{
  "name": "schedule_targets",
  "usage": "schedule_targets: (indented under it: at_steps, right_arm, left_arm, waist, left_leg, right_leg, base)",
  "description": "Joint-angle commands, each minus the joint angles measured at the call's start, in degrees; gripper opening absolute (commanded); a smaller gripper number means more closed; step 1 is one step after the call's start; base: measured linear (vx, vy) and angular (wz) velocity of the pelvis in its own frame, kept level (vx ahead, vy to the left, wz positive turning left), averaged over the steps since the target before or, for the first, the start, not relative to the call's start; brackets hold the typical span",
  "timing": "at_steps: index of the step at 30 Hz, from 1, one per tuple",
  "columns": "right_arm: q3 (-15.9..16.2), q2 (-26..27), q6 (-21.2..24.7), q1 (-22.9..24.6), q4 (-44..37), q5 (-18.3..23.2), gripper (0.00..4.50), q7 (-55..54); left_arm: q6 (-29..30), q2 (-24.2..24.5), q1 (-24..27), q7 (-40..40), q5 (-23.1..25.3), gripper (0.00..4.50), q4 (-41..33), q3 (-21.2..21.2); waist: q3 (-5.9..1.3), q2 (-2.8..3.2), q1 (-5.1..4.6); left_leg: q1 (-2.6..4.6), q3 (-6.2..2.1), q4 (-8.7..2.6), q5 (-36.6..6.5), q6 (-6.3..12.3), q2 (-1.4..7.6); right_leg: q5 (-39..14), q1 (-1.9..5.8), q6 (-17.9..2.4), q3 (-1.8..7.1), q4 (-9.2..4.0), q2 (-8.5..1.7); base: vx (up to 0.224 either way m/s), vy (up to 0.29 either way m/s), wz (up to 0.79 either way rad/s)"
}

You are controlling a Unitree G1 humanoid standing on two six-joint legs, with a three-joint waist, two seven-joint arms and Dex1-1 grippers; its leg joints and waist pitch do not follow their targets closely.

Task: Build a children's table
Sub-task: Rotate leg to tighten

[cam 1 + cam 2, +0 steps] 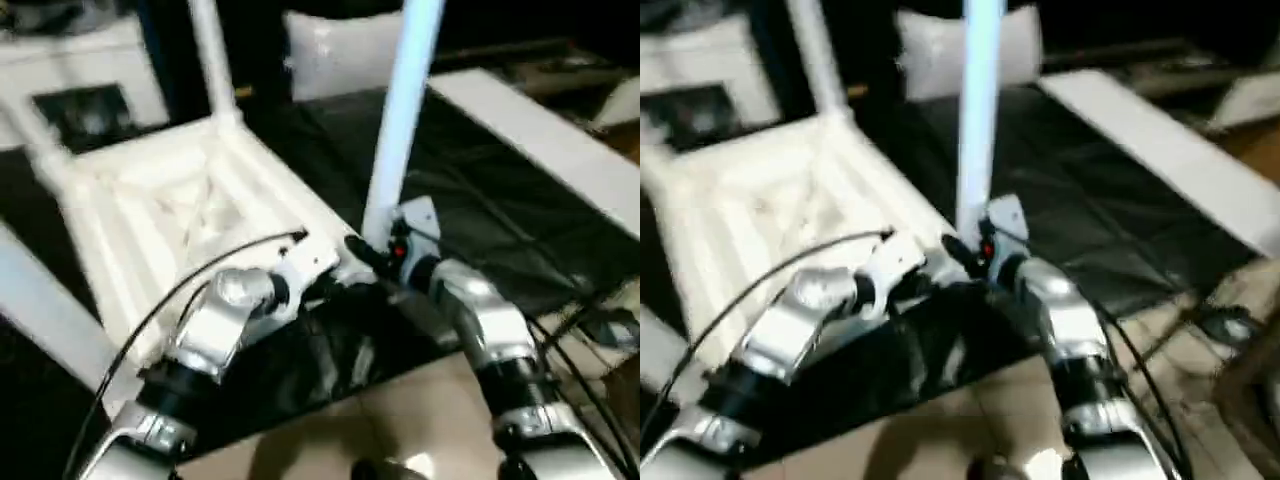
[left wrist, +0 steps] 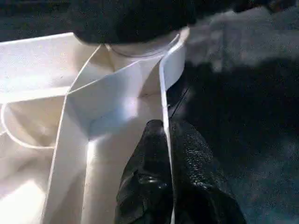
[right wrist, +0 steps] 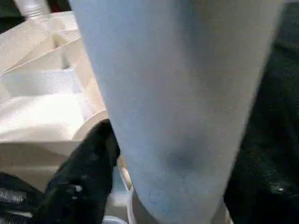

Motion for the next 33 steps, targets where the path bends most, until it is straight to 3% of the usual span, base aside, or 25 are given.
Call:
schedule_targets:
  at_steps: [1, 2, 3, 4, 5, 6, 7, 8, 10, 13, 15, 16, 17, 19, 22, 23, 24, 26, 29, 30, 31, 32, 33]
  right_arm:
    - [0.40, -1.05, 0.46, 1.97, -3.55, 2.05, 3.56, 3.09]
    - [0.40, -1.05, 0.46, 1.97, -3.55, 2.05, 3.62, 3.09]
    - [-0.24, -4.07, 2.26, 6.90, -10.51, 5.12, 3.69, 7.76]
    - [-0.24, -4.14, 2.27, 7.01, -10.66, 5.19, 3.69, 7.88]
    - [-0.07, -5.35, 2.35, 8.93, -13.19, 6.31, 3.91, 9.83]
    - [-0.07, -6.16, 2.15, 10.14, -14.75, 6.93, 4.00, 10.97]
    - [-0.66, -7.81, 2.55, 12.98, -18.18, 8.92, 4.07, 13.46]
    - [-0.79, -8.11, 2.65, 13.61, -18.92, 9.37, 4.14, 13.97]
    - [-1.30, -9.15, 2.24, 15.30, -20.21, 9.54, 4.35, 14.57]
    - [-2.62, -10.41, 1.79, 18.69, -23.15, 10.56, 4.48, 14.97]
    - [-3.87, -10.06, 2.27, 20.56, -25.48, 12.10, 4.48, 13.91]
    - [-4.31, -9.84, 2.77, 21.25, -26.55, 12.98, 4.50, 13.45]
    - [-4.53, -9.51, 2.87, 21.92, -27.52, 13.39, 4.50, 12.78]
    - [-4.65, -8.61, 2.76, 23.07, -29.13, 14.04, 4.50, 11.79]
    - [-4.96, -6.69, 3.27, 23.76, -30.13, 14.03, 4.50, 9.02]
    - [-4.46, -6.38, 3.84, 23.75, -30.25, 12.95, 4.50, 7.76]
    - [-3.65, -6.35, 4.38, 23.63, -30.29, 11.58, 4.50, 6.72]
    - [-0.81, -6.92, 4.38, 23.16, -30.08, 7.79, 4.50, 5.17]
    - [0.81, -7.32, 2.35, 23.12, -30.30, 6.80, 4.50, 5.48]
    - [1.65, -7.35, 1.66, 22.93, -30.36, 6.05, 4.50, 5.40]
    - [2.34, -7.25, 1.41, 22.65, -30.38, 5.66, 4.50, 5.45]
    - [2.80, -7.10, 1.17, 22.29, -30.25, 5.33, 4.50, 5.31]
    - [3.07, -7.00, 1.02, 21.90, -30.06, 5.11, 4.50, 5.11]
  left_arm:
    - [-2.72, 1.16, -1.89, -0.44, 1.21, 0.00, 1.24, -0.34]
    - [-2.72, 1.16, -1.89, -0.44, 1.21, 0.00, 1.24, -0.34]
    - [-7.10, 4.07, -2.39, -1.51, 1.69, 0.00, 3.43, -0.37]
    - [-7.26, 4.15, -2.39, -1.54, 1.69, 0.00, 3.48, -0.40]
    - [-9.80, 5.42, -2.41, -2.29, 1.70, 0.00, 4.15, -0.75]
    - [-10.18, 6.09, -2.34, -2.65, 1.70, 0.00, 4.33, -0.77]
    - [-13.56, 7.83, -2.18, -3.96, 1.71, 0.00, 4.94, -0.96]
    - [-14.49, 8.27, -2.14, -4.27, 1.68, 0.00, 5.11, -1.02]
    - [-15.60, 9.13, -2.11, -4.87, 1.32, 0.00, 5.75, -0.68]
    - [-19.53, 9.40, -2.95, -2.39, 0.88, 0.00, 9.50, 1.15]
    - [-21.11, 8.98, -3.00, -2.06, -1.06, 0.00, 11.29, 2.59]
    - [-21.60, 8.94, -2.84, -2.64, -2.19, 0.43, 11.65, 3.06]
    - [-21.45, 8.59, -2.03, -3.39, -4.11, 0.43, 10.57, 4.16]
    - [-19.94, 7.56, 0.00, -3.71, -7.54, 0.58, 7.15, 6.52]
    - [-18.18, 5.17, 2.81, -1.40, -11.18, 0.85, 2.29, 9.74]
    - [-18.59, 4.03, 3.80, 1.42, -11.48, 0.88, 0.92, 11.01]
    - [-18.42, 2.88, 4.73, 4.32, -11.57, 0.88, -0.36, 12.15]
    - [-14.67, -0.04, 7.21, 10.51, -12.18, 0.92, -4.11, 14.47]
    - [-12.83, -2.15, 10.41, 13.05, -14.09, 0.92, -9.37, 15.72]
    - [-12.10, -3.12, 12.40, 14.50, -13.92, 0.92, -12.40, 15.84]
    - [-11.95, -4.22, 14.29, 16.32, -13.50, 0.92, -14.97, 16.08]
    - [-10.08, -5.63, 15.85, 18.69, -13.44, 0.92, -17.06, 16.79]
    - [-8.39, -6.37, 16.78, 20.87, -12.51, 0.92, -18.45, 17.17]
  waist:
    - [-4.47, 0.72, 0.77]
    - [-4.47, 0.72, 0.77]
    - [-4.52, 0.76, 1.48]
    - [-4.68, 0.53, 1.81]
    - [-4.55, 0.82, 1.96]
    - [-4.53, 0.47, 2.02]
    - [-4.43, 0.48, 2.30]
    - [-4.43, 0.48, 2.30]
    - [-4.14, 0.50, 2.16]
    - [-3.84, 0.39, 2.20]
    - [-3.86, 0.37, 2.19]
    - [-3.85, 0.42, 2.19]
    - [-4.00, 0.67, 2.03]
    - [-4.06, 0.56, 1.60]
    - [-4.00, 0.63, 1.56]
    - [-3.89, 0.17, 1.54]
    - [-3.87, 0.54, 1.64]
    - [-3.87, 0.50, 1.63]
    - [-3.91, 0.32, 1.85]
    - [-3.90, 0.80, 2.07]
    - [-3.83, 1.29, 0.83]
    - [-4.05, 1.40, 0.44]
    - [-3.41, 2.30, -0.24]
  left_leg:
    - [-1.25, 1.00, -3.77, 2.45, 6.25, 0.83]
    - [-1.25, 1.00, -3.77, 2.45, 6.25, 0.83]
    - [-1.26, 0.92, -3.69, 3.26, 6.84, 0.94]
    - [-1.37, 0.89, -3.68, 4.03, 7.37, 1.09]
    - [-1.58, 0.73, -3.82, 3.91, 7.49, 1.11]
    - [-1.66, 0.94, -3.81, 2.76, 7.24, 0.98]
    - [-1.71, 1.03, -3.89, 1.12, 6.90, 0.77]
    - [-1.71, 1.03, -3.89, 1.12, 6.90, 0.77]
    - [-1.73, 1.21, -4.03, -1.88, 5.55, 0.40]
    - [-1.03, 1.45, -4.01, -5.46, 4.57, 0.15]
    - [-1.39, 1.21, -4.13, -6.35, 4.26, 0.23]
    - [-1.39, 1.19, -4.13, -6.63, 4.24, 0.28]
    - [-1.64, 0.88, -4.30, -6.53, 4.08, 0.51]
    - [-1.85, 0.88, -4.36, -6.18, 3.93, 0.53]
    - [-1.42, 1.12, -4.28, -6.38, 4.00, 0.64]
    - [-1.61, 1.16, -4.35, -6.01, 4.24, 0.67]
    - [-1.69, 1.08, -4.35, -5.34, 4.22, 0.76]
    - [-1.70, 1.27, -4.19, -4.99, 4.00, 0.73]
    - [-1.81, 1.32, -4.13, -5.33, 4.51, 0.53]
    - [-5.04, -2.56, -5.30, -5.24, 6.60, 1.16]
    - [-4.73, -5.18, -5.74, -6.95, 7.52, 3.21]
    - [-4.47, -6.85, -6.31, -7.55, 8.08, 4.48]
    - [-2.96, -10.41, -8.59, -8.99, 11.63, 6.77]
  right_leg:
    - [-18.08, 4.61, -2.65, 4.03, -4.17, -3.35]
    - [-18.08, 4.61, -2.65, 4.03, -4.17, -3.35]
    - [-15.62, 4.83, -2.74, 4.14, -4.23, -3.29]
    - [-13.31, 4.94, -3.22, 4.36, -3.61, -3.41]
    - [-13.28, 5.08, -3.40, 4.23, -3.57, -3.41]
    - [-14.35, 5.24, -2.98, 4.15, -3.84, -3.47]
    - [-16.74, 5.39, -1.91, 4.06, -4.33, -3.57]
    - [-16.74, 5.39, -1.91, 4.06, -4.33, -3.57]
    - [-22.08, 5.29, 0.35, 3.55, -5.35, -3.41]
    - [-26.91, 4.68, 3.11, 2.92, -6.74, -3.18]
    - [-27.37, 5.04, 4.04, 2.51, -6.77, -3.19]
    - [-27.52, 5.05, 4.42, 2.44, -6.91, -3.21]
    - [-26.43, 5.35, 4.47, 2.39, -6.70, -3.28]
    - [-24.96, 5.35, 3.45, 2.53, -6.53, -3.47]
    - [-25.55, 4.90, 1.79, 2.69, -6.54, -3.69]
    - [-25.67, 4.94, 1.70, 2.70, -6.60, -3.53]
    - [-25.02, 5.01, 1.56, 2.76, -6.32, -3.46]
    - [-25.06, 5.01, 2.02, 2.75, -6.29, -3.38]
    - [-26.62, 5.08, 3.48, 2.63, -6.55, -3.51]
    - [-21.59, 7.70, 2.45, -0.07, -4.55, -4.19]
    - [-16.44, 7.11, 1.49, 0.57, -3.50, -4.08]
    - [-14.16, 7.14, -0.02, 0.66, -1.90, -3.72]
    - [-13.82, 5.42, -2.64, 1.98, 2.06, -1.70]
  base:
    - [0.000, 0.000, 0.00]
    - [0.000, 0.000, 0.00]
    - [0.000, 0.000, 0.00]
    - [0.000, 0.000, 0.00]
    - [0.000, 0.000, 0.00]
    - [0.000, 0.000, 0.00]
    - [0.000, 0.000, 0.00]
    - [0.000, 0.000, 0.00]
    - [0.000, 0.000, 0.00]
    - [0.000, 0.000, 0.00]
    - [0.000, 0.000, 0.00]
    - [0.000, 0.000, 0.00]
    - [0.000, 0.000, 0.00]
    - [0.000, 0.000, 0.00]
    - [0.000, 0.000, 0.00]
    - [0.000, 0.000, 0.00]
    - [0.000, 0.000, 0.00]
    - [0.000, 0.000, 0.00]
    - [0.000, 0.000, 0.00]
    - [0.008, -0.020, 0.25]
    - [0.001, -0.022, 0.25]
    - [0.010, -0.077, 0.50]
    - [0.028, -0.109, 0.51]
